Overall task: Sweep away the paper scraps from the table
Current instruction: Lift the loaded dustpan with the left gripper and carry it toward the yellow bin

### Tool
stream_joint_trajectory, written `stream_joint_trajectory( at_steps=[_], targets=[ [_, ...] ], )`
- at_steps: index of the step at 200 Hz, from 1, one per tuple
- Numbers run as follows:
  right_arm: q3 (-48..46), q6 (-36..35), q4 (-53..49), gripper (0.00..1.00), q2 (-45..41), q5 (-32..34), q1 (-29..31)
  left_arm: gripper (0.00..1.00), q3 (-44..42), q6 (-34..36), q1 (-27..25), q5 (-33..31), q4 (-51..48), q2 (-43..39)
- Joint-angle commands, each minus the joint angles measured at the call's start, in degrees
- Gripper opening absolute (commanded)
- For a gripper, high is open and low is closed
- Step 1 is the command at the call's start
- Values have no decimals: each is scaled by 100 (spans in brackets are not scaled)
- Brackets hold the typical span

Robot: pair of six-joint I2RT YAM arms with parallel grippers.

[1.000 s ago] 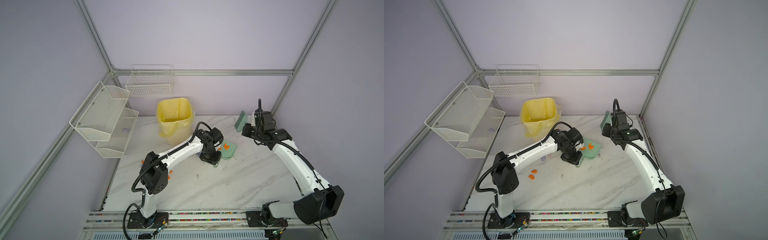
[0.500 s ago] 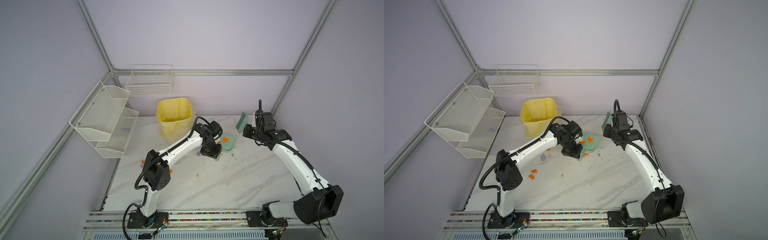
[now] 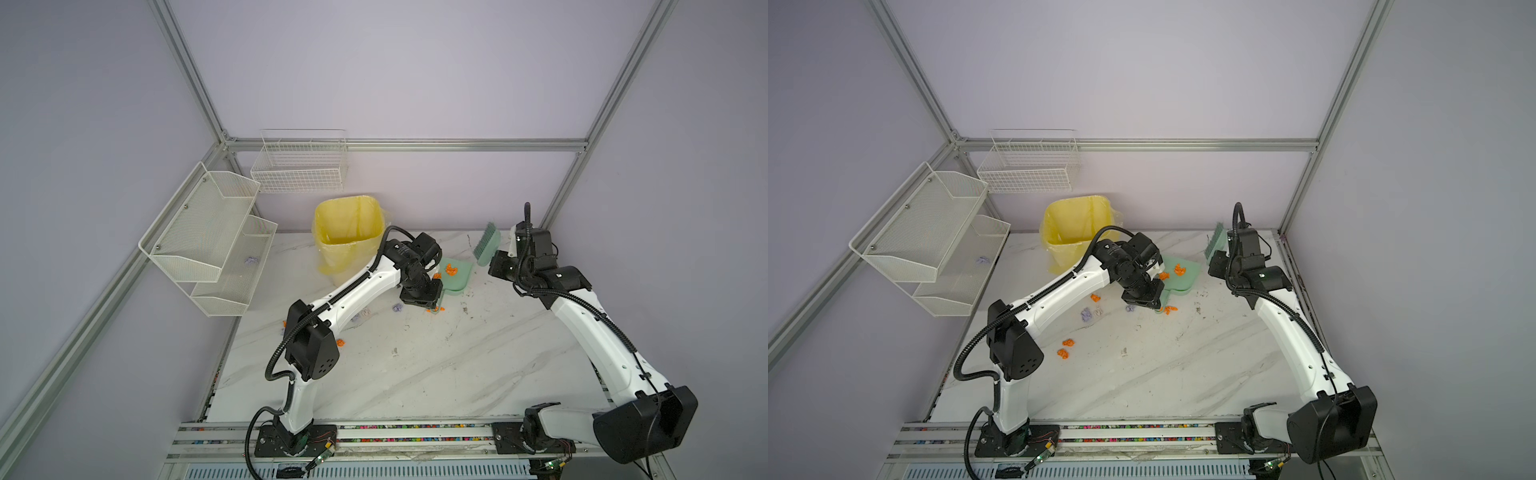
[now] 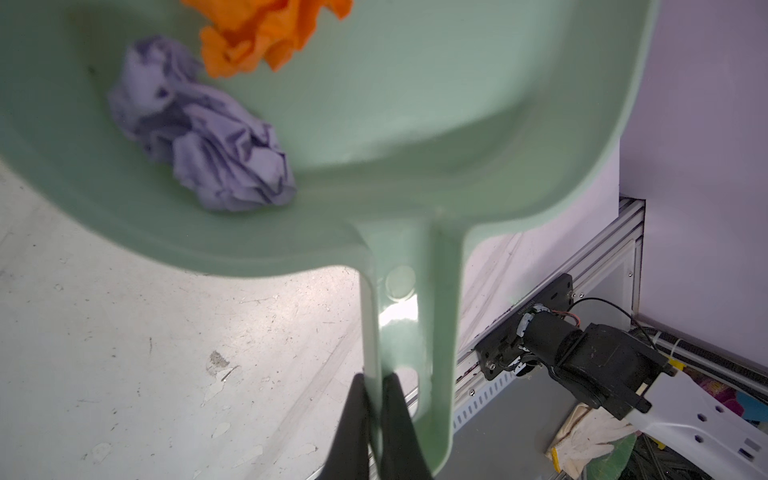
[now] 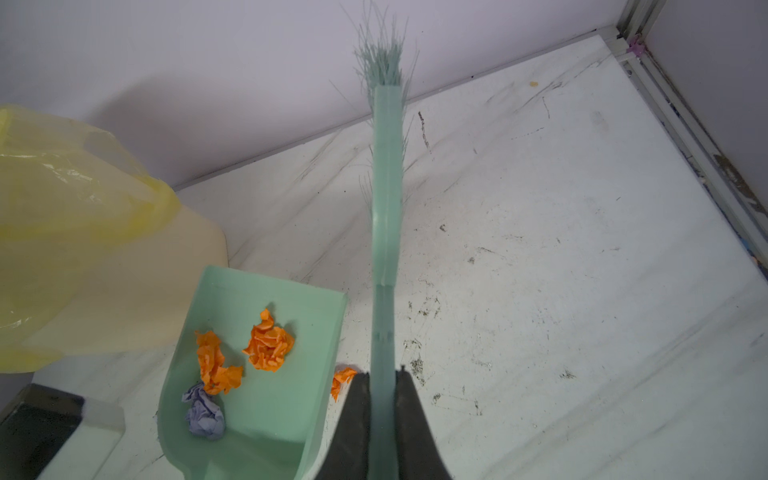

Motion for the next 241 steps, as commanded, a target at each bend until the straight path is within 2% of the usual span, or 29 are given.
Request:
stream_joint_trajectory(
  at_steps=[1,97,153,203,241],
  targets=[
    [-38,76,144,0,-168,-9,-49,0,605,-86,127,159,31,-456],
    [-102,64,190,0,-193,-18,-51,0,580,-157,830,331,78,-1055],
    [-256,30,213,0,-210,-77,-50,0,536,-295,1357,734,315,-1368],
    [-392,30,227,0,-271,-106,-49,0,417,-439,1975,1336,568,-1655],
    [-401,42,262,0,-267,-159,-50,0,-477,-957,2478,2209,1505,-2012]
  ],
)
